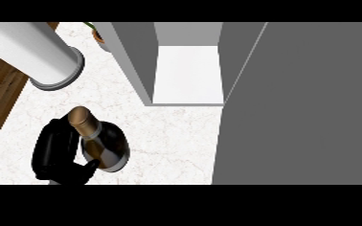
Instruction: Pick up the wine, place it into the cabinet and close the cabinet
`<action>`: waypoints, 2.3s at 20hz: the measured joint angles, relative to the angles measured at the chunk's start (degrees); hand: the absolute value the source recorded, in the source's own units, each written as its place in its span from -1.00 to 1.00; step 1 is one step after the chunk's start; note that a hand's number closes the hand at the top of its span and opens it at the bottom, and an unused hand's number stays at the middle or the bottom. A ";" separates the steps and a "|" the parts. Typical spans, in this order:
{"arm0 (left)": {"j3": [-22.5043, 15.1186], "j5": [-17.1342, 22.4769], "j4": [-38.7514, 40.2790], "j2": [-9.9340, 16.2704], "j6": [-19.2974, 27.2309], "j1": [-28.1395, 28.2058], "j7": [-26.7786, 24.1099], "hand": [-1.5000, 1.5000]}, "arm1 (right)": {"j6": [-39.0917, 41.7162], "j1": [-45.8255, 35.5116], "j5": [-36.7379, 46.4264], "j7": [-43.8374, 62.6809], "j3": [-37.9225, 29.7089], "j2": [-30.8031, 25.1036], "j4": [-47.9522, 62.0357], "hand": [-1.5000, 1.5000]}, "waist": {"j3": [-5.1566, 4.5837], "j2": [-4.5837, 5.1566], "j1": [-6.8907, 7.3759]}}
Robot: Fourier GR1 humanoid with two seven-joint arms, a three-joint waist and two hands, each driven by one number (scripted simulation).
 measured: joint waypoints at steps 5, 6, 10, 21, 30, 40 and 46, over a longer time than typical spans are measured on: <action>-3.71 -2.08 -8.54 -1.70 4.49 -1.54 9.31 1.00 | -0.15 0.44 0.30 -0.38 1.35 0.72 0.09 -1.00 | 0.00 0.04 -0.10; -4.69 -2.49 -9.90 -2.19 5.31 -2.10 11.31 1.00 | -0.45 0.04 0.45 -0.10 1.83 0.88 0.11 -1.00 | 0.00 0.05 -0.11; -9.84 -5.00 -12.98 -5.28 9.76 -5.07 16.52 1.00 | -0.24 0.73 0.52 -0.48 1.75 0.96 0.06 -1.00 | -0.01 0.07 -0.30; -20.60 -5.97 -11.93 -7.71 25.93 -18.53 25.10 1.00 | 1.05 1.41 -0.18 -2.29 -0.09 1.10 0.70 -1.00 | -0.01 0.14 -0.57; -25.16 -7.51 -6.00 -7.87 37.37 -27.77 26.23 1.00 | 2.27 2.59 -0.82 -1.53 -0.84 0.35 -0.18 -1.00 | -0.01 0.13 -0.73; -24.89 -7.94 0.75 -7.87 41.33 -33.98 25.07 1.00 | 2.38 1.67 -1.13 -0.75 -0.93 0.68 0.02 -1.00 | -0.03 0.15 -0.61; -26.62 -2.45 6.49 -7.89 45.28 -36.23 20.10 1.00 | 2.66 0.56 -1.07 -0.36 -1.70 0.04 0.17 -1.00 | -0.04 0.21 -0.79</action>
